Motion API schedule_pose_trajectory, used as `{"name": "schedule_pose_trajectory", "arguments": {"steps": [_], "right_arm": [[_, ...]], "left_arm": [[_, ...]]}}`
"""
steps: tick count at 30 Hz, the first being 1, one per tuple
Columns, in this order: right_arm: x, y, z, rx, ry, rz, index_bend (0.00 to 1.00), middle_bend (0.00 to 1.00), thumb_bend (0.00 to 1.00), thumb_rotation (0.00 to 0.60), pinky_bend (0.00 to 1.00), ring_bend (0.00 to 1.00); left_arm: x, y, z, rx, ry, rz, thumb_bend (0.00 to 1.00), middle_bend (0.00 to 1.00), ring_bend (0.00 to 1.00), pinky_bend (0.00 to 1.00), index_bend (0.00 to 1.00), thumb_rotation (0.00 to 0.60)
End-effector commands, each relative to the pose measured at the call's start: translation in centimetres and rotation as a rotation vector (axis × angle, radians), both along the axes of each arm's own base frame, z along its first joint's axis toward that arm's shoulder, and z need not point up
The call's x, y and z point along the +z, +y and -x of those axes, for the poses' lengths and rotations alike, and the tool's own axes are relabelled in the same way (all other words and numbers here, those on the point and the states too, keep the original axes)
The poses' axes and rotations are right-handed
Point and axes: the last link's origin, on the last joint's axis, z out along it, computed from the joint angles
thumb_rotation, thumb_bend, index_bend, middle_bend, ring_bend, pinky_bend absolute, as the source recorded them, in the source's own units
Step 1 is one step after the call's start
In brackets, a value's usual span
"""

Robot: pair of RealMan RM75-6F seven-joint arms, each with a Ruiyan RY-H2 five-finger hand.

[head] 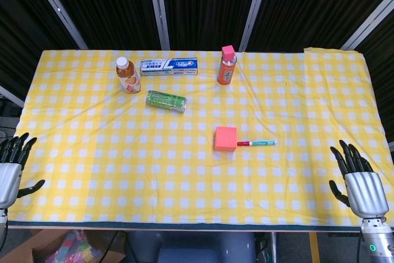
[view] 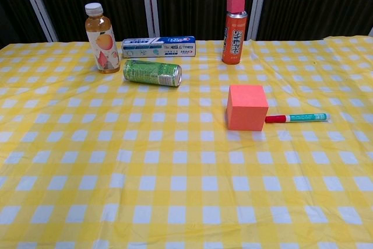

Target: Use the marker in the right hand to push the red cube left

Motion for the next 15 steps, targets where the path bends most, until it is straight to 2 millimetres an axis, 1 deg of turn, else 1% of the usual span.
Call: {"name": "schedule_pose_trajectory", "arguments": {"steps": [1, 10, 15], "right_arm": [[-0.02, -0.02, 0.02, -0.007, 0.0, -0.004, 0.0, 0.03, 0.41, 0.6, 0.24, 0.02], [0.01, 0.07, 0.04, -0.016, -0.006, -0.009, 0.0, 0.03, 0.41, 0.6, 0.24, 0.02], [-0.45, -0.07, -0.12, -0.016, -0.007, -0.024, 0.0, 0.03, 0.41, 0.6, 0.24, 0.02]], "left_arm": [[-0.03, -0.02, -0.1, -0.004, 0.005, 0.005, 0.0, 0.0, 0.0, 0.06, 0.0, 0.6], [-0.02, 0.0, -0.2, -0.007, -0.003, 0.008, 0.0, 0.0, 0.0, 0.06, 0.0, 0.6], [-0.06, -0.02, -0.12, 0.002, -0.014, 0.007, 0.0, 0.0, 0.0, 0.06, 0.0, 0.6]]}}
